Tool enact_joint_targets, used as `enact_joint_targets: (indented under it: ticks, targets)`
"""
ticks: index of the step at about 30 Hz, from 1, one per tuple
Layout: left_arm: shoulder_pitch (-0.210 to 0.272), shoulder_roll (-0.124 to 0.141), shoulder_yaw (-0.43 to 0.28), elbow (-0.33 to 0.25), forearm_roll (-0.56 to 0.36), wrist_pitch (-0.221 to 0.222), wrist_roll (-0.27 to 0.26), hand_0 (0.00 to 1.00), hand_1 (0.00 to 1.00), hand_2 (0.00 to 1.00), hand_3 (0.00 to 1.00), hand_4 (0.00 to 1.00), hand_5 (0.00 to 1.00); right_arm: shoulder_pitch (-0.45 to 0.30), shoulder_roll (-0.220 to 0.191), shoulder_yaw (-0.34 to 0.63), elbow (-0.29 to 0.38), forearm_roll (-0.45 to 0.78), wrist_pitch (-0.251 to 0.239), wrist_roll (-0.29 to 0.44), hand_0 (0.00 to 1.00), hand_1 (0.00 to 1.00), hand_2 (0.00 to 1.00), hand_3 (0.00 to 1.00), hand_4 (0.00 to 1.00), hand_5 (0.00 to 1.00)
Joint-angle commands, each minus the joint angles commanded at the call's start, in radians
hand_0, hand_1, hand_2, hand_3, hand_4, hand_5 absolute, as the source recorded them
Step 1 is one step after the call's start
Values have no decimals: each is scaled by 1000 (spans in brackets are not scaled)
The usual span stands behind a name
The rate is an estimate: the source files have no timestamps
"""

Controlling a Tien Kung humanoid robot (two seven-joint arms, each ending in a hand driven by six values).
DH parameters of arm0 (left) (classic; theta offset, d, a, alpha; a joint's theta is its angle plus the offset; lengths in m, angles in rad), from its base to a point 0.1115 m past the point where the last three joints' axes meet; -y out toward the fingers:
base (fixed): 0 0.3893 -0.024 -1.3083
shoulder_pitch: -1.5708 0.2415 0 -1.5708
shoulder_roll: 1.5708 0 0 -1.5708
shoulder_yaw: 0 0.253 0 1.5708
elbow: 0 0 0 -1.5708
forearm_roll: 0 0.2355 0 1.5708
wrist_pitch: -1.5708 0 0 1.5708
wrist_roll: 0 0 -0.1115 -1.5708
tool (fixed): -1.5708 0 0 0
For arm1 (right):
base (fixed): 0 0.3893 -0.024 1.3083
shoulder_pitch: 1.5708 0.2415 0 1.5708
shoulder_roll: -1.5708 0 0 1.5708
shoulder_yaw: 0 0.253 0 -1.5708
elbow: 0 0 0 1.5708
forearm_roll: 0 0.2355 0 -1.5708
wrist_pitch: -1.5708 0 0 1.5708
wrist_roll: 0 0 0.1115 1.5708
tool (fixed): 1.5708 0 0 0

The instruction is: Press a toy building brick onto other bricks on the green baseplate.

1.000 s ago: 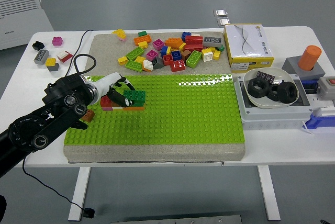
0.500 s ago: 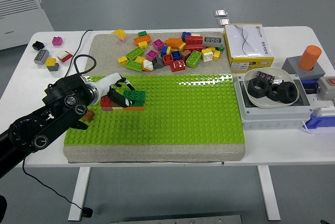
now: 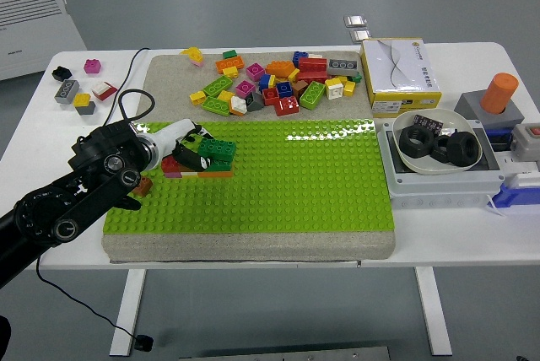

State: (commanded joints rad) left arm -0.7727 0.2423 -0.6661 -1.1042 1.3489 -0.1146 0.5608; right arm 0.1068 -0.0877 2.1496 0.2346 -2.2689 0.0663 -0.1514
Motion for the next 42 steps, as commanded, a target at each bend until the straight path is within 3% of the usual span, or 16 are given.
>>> enact_joint_targets:
  ticks: [18, 19, 42]
  targets:
    - [2, 5, -3, -7, -3, -31, 2, 910, 990, 998, 702, 471, 2, -4, 1, 4, 0, 0, -1, 0, 513, 694, 595, 737, 820, 822]
    - [1, 5, -4, -8, -3, -33, 3, 911, 993, 998, 798, 591, 2, -4, 1, 4, 0, 0, -1, 0, 513, 693, 593, 737, 820, 820]
    - [0, 8, -15, -11, -5, -47, 4, 911, 995, 998, 819, 643, 2, -3, 1, 16, 1, 0, 0, 1, 513, 693, 592, 737, 819, 821]
